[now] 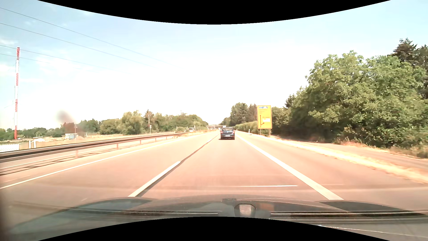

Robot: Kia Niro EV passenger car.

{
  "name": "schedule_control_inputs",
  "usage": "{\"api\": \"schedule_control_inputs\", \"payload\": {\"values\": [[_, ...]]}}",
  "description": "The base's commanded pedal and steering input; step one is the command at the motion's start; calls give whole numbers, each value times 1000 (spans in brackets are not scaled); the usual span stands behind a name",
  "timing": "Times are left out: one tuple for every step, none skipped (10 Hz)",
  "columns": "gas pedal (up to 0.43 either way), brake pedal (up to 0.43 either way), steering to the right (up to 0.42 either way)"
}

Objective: Follow the waypoints while adhering to traffic rules and regulations

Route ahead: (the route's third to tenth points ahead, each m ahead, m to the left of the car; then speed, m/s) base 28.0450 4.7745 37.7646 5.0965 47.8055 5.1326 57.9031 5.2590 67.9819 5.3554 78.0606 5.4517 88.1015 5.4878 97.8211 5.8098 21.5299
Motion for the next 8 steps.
{"api": "schedule_control_inputs", "payload": {"values": [[280, 0, -1], [280, 0, -1], [280, 0, -1], [287, 0, -1], [287, 0, -2], [311, 0, -3], [339, 0, -3], [358, 0, -5]]}}
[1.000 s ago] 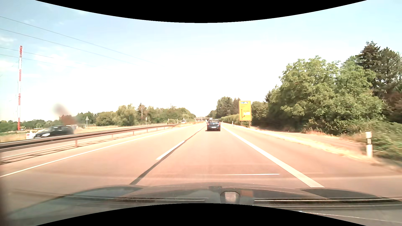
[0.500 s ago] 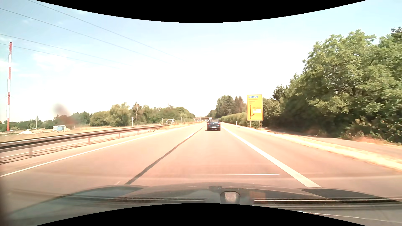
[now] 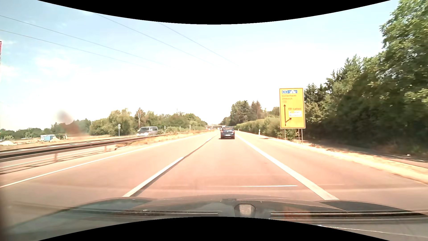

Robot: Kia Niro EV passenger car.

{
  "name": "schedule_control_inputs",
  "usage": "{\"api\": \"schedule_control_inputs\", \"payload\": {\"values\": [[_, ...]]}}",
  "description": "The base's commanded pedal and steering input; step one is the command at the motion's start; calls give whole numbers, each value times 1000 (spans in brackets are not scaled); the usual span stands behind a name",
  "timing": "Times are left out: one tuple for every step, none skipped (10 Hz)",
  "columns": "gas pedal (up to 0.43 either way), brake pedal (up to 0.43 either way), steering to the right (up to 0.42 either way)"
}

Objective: Follow the waypoints while adhering to traffic rules and regulations

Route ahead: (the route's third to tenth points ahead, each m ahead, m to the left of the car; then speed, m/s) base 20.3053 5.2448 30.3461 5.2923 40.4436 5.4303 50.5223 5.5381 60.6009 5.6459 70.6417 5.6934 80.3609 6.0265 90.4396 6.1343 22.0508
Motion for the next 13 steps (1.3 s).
{"api": "schedule_control_inputs", "payload": {"values": [[370, 0, -6], [370, 0, -6], [370, 0, -6], [370, 0, -6], [378, 0, -6], [398, 0, -6], [398, 0, -9], [398, 0, -11], [398, 0, -12], [398, 0, -12], [398, 0, -12], [390, 0, -12], [390, 0, -12]]}}
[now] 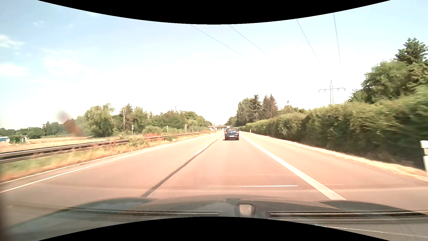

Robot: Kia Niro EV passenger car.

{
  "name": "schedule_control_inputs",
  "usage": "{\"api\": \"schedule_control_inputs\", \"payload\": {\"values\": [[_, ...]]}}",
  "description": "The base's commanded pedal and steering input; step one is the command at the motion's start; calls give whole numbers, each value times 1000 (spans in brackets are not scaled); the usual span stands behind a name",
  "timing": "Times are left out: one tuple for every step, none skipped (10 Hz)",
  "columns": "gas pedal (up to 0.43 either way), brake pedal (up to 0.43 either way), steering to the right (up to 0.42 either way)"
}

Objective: Follow the waypoints while adhering to traffic rules and regulations

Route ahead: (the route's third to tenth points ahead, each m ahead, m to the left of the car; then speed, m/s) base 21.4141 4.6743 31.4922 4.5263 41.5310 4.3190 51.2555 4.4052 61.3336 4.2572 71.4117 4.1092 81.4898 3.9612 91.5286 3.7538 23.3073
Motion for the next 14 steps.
{"api": "schedule_control_inputs", "payload": {"values": [[390, 0, -12], [390, 0, -12], [390, 0, -12], [390, 0, -12], [390, 0, -10], [390, 0, -10], [390, 0, -10], [390, 0, -10], [390, 0, -9], [390, 0, -7], [370, 0, -4], [370, 0, -3], [370, 0, -3], [370, 0, -3]]}}
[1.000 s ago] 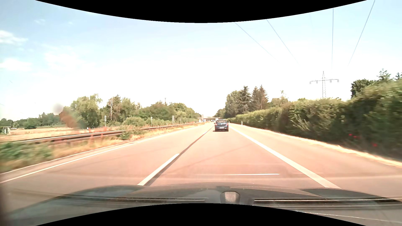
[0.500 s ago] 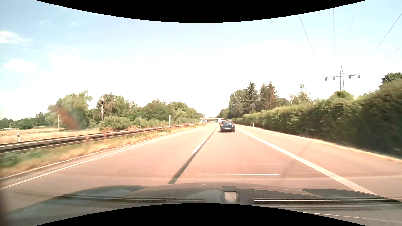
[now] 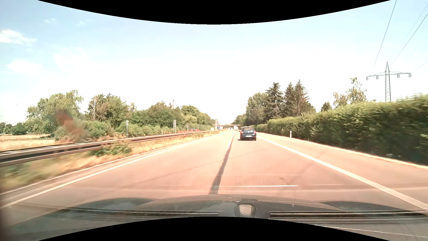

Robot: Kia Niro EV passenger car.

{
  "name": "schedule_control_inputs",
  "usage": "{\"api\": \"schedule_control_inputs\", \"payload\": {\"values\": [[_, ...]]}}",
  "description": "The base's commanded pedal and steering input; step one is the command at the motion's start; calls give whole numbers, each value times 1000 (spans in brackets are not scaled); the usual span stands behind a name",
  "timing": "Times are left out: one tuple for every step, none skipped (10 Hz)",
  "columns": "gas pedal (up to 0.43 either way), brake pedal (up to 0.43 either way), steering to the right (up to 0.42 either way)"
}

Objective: Follow the waypoints while adhering to traffic rules and regulations

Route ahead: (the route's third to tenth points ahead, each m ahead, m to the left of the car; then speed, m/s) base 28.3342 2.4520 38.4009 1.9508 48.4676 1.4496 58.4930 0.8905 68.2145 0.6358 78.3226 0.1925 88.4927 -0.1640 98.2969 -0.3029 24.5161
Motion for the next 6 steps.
{"api": "schedule_control_inputs", "payload": {"values": [[370, 0, -3], [370, 0, -3], [370, 0, -3], [370, 0, -3], [370, 0, -3], [370, 0, -3]]}}
